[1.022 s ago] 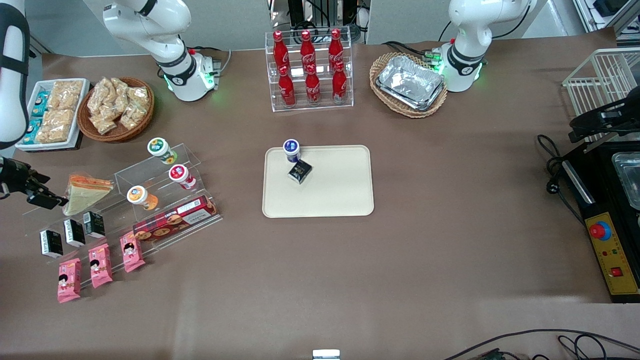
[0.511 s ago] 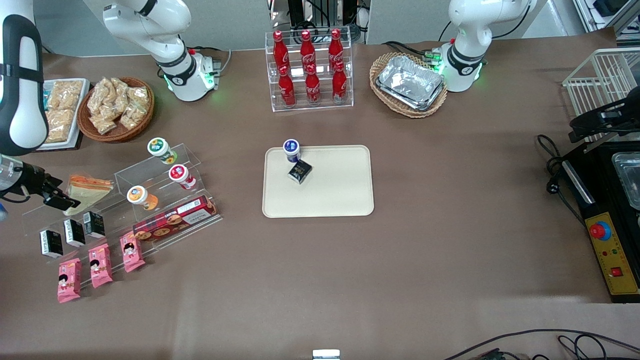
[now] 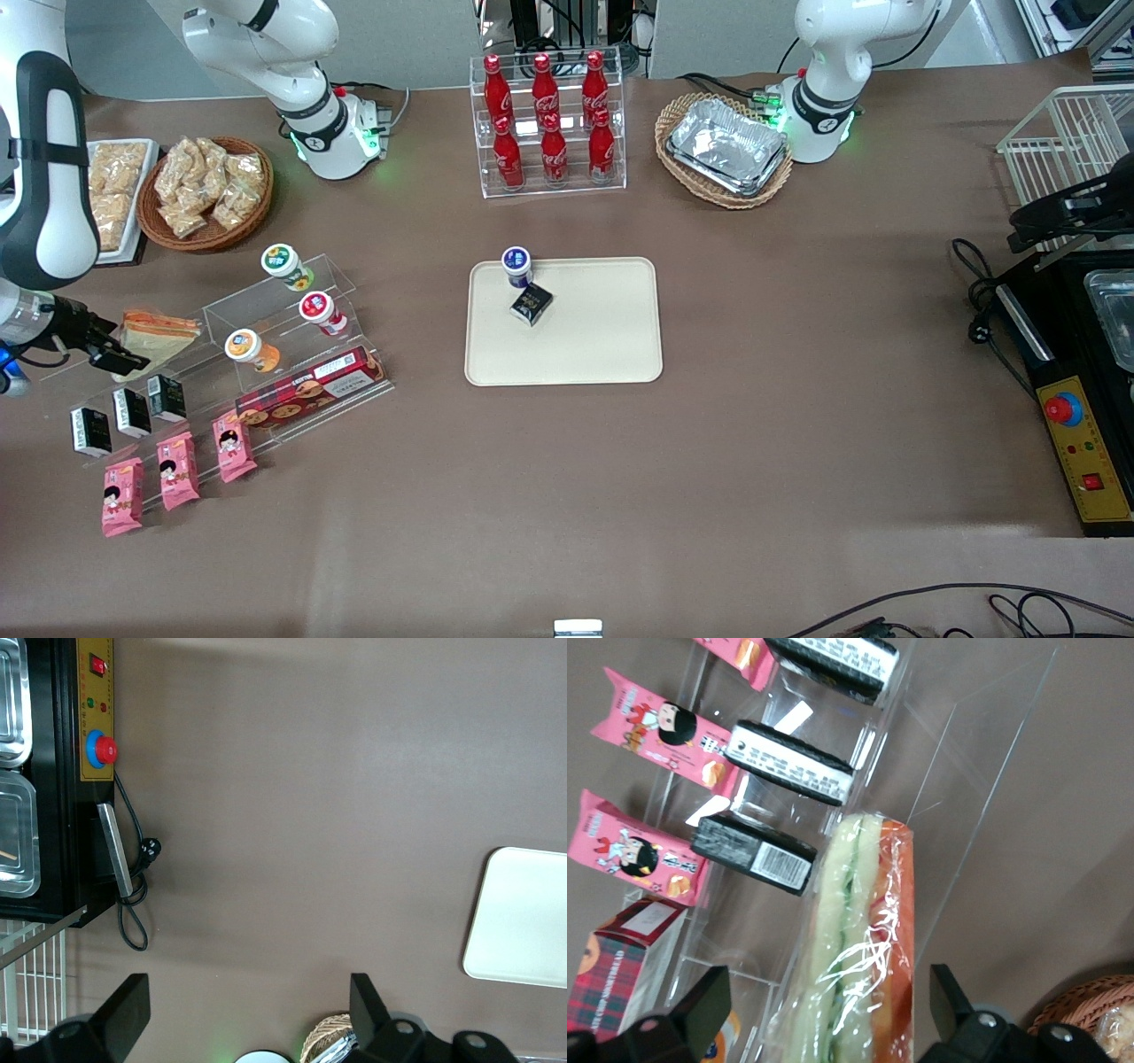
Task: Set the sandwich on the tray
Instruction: 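Close the right gripper on the sandwich and lift it off the rack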
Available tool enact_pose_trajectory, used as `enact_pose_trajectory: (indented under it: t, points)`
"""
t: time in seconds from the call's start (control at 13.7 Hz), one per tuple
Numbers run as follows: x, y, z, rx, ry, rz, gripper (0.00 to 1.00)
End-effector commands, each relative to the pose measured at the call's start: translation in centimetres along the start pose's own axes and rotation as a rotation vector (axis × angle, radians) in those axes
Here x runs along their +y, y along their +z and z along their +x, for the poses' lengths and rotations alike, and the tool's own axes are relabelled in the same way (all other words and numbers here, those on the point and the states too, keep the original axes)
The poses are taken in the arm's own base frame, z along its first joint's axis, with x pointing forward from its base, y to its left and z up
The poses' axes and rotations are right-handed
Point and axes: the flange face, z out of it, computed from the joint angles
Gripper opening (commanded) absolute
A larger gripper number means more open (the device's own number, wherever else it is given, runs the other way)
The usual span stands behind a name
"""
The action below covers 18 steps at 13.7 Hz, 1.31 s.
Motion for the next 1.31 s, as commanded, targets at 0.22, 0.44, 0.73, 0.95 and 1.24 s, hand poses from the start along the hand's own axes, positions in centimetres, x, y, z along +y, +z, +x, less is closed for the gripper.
enact_pose_trajectory:
  t: [0.22,0.44,0.73,0.95,1.24]
  points:
    - [0.6,2.1,-0.6,0.006,0.006,0.018,1.00]
    - [0.6,1.8,-0.4,0.010,0.013,0.022,0.62]
    - [0.1,0.8,-0.4,0.017,-0.019,0.036,0.00]
    - [-0.1,0.1,0.1,0.034,-0.081,0.039,0.00]
    - [-1.3,-4.7,1.1,-0.013,-0.097,0.021,0.00]
